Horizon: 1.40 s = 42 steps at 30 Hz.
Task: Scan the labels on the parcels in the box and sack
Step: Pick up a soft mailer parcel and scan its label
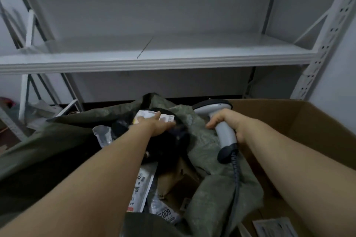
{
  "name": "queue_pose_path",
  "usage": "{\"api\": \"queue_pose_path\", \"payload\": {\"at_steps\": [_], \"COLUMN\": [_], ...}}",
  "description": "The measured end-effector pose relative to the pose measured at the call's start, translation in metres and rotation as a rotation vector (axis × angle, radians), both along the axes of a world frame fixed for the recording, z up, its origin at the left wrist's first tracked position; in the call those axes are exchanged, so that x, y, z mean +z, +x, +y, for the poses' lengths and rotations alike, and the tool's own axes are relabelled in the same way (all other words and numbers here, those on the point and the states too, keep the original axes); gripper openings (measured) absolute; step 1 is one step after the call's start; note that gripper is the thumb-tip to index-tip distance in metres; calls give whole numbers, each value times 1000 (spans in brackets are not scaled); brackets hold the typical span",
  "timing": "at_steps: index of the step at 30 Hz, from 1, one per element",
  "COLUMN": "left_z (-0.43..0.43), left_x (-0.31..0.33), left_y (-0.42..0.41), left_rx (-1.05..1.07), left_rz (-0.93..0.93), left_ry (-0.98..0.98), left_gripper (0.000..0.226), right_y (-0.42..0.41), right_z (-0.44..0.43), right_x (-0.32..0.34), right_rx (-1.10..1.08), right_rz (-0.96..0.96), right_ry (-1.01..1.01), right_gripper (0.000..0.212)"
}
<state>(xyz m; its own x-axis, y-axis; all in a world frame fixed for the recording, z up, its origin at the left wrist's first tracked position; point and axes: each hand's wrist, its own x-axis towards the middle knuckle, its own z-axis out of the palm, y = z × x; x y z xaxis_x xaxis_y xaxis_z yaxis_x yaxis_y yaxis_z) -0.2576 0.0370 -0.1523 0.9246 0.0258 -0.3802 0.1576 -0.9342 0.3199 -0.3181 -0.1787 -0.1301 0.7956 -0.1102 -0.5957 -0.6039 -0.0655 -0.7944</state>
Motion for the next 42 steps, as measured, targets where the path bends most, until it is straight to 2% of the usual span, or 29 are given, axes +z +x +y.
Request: {"api": "queue_pose_path", "payload": {"at_steps": [2,4,6,8,11,13,16,18,20,23,26,28,31,33,36,39,42], "left_z": [0,-4,-8,-11,-6,-6,-23,-39,-60,-97,-146,-179,-227,-251,-281,-295,-299], "left_x": [-24,-38,-42,-40,-39,-35,-18,-1,17,40,51,47,19,-6,-51,-97,-148], "left_y": [2,-1,-4,-10,-19,-27,-41,-48,-57,-82,-115,-134,-155,-165,-173,-169,-154], "left_rx": [-148,-229,-285,-323,-335,-312,-230,-203,-240,-331,-432,-496,-552,-622,-757,-794,-891], "left_rz": [107,174,184,174,175,159,-5,-105,-148,-277,-390,-408,-282,-176,-120,59,258], "left_ry": [104,222,283,339,407,361,256,205,138,62,-10,-60,-108,-73,41,163,373], "left_gripper": [111,103,90,84,82,75,64,54,47,26,27,29,27,25,31,37,40], "right_y": [2,3,7,6,-11,-28,-54,-71,-94,-131,-171,-193,-219,-226,-212,-193,-173], "right_z": [5,10,6,-8,-37,-49,-60,-70,-83,-106,-138,-159,-187,-197,-207,-212,-221], "right_x": [-11,-13,-4,14,28,25,23,24,27,29,21,8,-15,-32,-61,-83,-113], "right_rx": [14,-31,-171,-377,-522,-461,-361,-341,-342,-317,-286,-233,-137,-83,-34,-64,-105], "right_rz": [-3,-62,-236,-420,-544,-472,-332,-269,-186,-69,72,191,374,427,404,431,403], "right_ry": [30,53,108,151,182,200,235,207,204,215,139,54,-103,-186,-234,-102,15], "right_gripper": [19,22,25,18,22,41,34,38,34,18,20,29,36,38,20,21,36]}}
